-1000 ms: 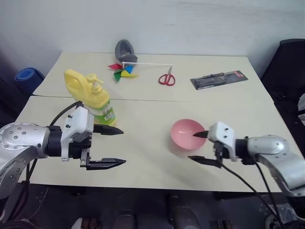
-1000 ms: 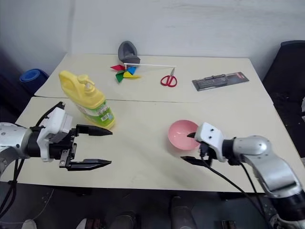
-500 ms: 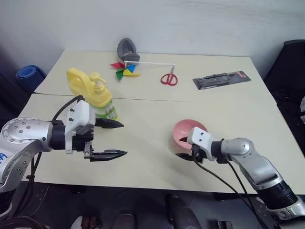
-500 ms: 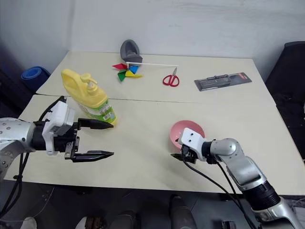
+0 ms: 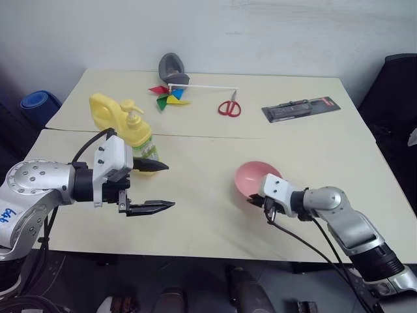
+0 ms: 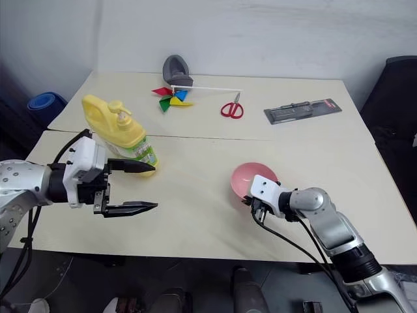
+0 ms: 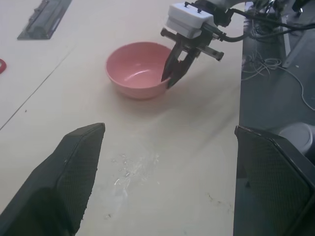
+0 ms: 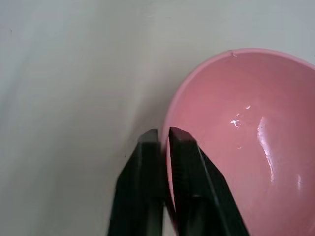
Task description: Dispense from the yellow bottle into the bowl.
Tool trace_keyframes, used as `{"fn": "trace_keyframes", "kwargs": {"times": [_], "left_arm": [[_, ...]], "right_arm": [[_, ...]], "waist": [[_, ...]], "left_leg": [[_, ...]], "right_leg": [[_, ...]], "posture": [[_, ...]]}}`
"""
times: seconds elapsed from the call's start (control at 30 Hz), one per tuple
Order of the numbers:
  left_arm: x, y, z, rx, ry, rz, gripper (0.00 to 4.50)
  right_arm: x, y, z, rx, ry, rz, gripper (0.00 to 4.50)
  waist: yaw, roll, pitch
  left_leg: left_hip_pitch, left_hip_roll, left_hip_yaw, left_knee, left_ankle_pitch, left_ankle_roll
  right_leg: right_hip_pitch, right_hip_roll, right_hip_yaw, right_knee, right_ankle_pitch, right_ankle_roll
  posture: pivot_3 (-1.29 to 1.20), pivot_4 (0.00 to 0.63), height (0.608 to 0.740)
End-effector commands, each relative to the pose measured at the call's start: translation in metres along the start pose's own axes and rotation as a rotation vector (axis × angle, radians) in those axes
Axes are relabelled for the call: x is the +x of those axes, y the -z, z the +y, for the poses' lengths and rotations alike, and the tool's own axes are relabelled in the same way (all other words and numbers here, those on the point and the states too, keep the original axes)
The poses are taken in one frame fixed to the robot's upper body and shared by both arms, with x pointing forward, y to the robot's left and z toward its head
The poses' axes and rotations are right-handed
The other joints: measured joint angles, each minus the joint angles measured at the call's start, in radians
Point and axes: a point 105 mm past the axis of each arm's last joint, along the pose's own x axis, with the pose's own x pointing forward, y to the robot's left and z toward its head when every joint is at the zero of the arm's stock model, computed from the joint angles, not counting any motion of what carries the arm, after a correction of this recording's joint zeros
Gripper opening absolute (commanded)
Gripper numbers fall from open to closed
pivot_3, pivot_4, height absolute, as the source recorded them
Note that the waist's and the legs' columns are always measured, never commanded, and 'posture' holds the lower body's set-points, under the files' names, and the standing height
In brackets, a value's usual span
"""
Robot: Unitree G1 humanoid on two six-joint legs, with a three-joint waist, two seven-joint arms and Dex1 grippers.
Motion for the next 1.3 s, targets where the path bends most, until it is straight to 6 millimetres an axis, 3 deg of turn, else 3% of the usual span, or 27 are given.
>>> {"fn": "trace_keyframes", "kwargs": {"times": [0.03, 0.4, 0.53, 0.67, 0.8, 1.03, 1.17, 1.3], "left_arm": [[0.001, -0.008, 0.001, 0.046, 0.007, -0.020, 4.50], [0.002, -0.014, 0.006, 0.057, 0.004, -0.035, 4.50], [-0.010, -0.027, 0.018, 0.011, -0.050, -0.093, 4.50], [-0.025, -0.036, 0.033, -0.003, -0.124, -0.126, 4.50], [-0.053, -0.064, 0.051, -0.004, -0.205, -0.203, 4.50], [-0.106, -0.092, 0.084, 0.014, -0.368, -0.267, 4.50], [-0.132, -0.086, 0.106, 0.031, -0.461, -0.220, 3.63], [-0.147, -0.073, 0.121, 0.042, -0.518, -0.157, 2.39]], "right_arm": [[-0.002, -0.004, -0.002, -0.006, 0.021, -0.021, 0.21], [-0.001, 0.001, -0.001, -0.021, 0.029, -0.003, 0.21], [-0.003, -0.014, -0.004, -0.075, -0.010, -0.023, 0.21], [-0.002, -0.052, -0.006, -0.099, -0.067, -0.110, 0.21], [0.004, -0.101, -0.005, -0.154, -0.158, -0.196, 0.21], [0.041, -0.170, -0.025, -0.288, -0.195, -0.239, 0.21], [0.064, -0.206, -0.036, -0.420, -0.179, -0.221, 0.18], [0.074, -0.232, -0.041, -0.489, -0.186, -0.217, 0.18]], "waist": [[0.000, 0.000, 0.000], [0.000, 0.000, 0.000], [-0.001, 0.000, 0.000], [-0.005, 0.000, 0.000], [-0.006, -0.001, 0.001], [-0.009, -0.001, 0.001], [-0.030, -0.001, 0.001], [-0.039, -0.001, 0.001]], "left_leg": [[0.000, 0.000, 0.000, 0.000, 0.000, 0.000], [0.000, 0.000, 0.000, 0.000, 0.000, 0.000], [0.000, 0.000, 0.000, 0.001, 0.000, 0.000], [0.000, 0.000, 0.000, 0.001, 0.000, 0.000], [0.000, 0.001, -0.001, 0.001, 0.000, 0.000], [-0.011, -0.001, 0.000, 0.002, 0.004, -0.007], [-0.016, -0.001, -0.001, 0.002, 0.007, -0.014], [-0.016, -0.003, 0.001, 0.002, 0.007, -0.015]], "right_leg": [[0.000, 0.000, 0.000, 0.000, 0.000, 0.000], [0.000, 0.000, 0.000, 0.001, 0.000, 0.000], [0.000, 0.000, 0.000, 0.001, 0.000, 0.000], [0.000, 0.000, 0.000, 0.002, 0.000, 0.000], [-0.001, 0.001, -0.001, 0.003, 0.000, 0.000], [-0.015, -0.002, -0.004, 0.007, 0.000, 0.000], [-0.020, -0.002, -0.008, 0.007, 0.000, -0.001], [-0.023, -0.013, -0.031, 0.010, 0.000, -0.003]], "posture": [[0.00, 0.150, 0.740], [0.00, 0.150, 0.740], [0.00, 0.150, 0.740], [0.00, 0.150, 0.740], [0.00, 0.150, 0.740], [0.00, 0.150, 0.740], [0.00, 0.150, 0.740], [0.00, 0.150, 0.740]]}}
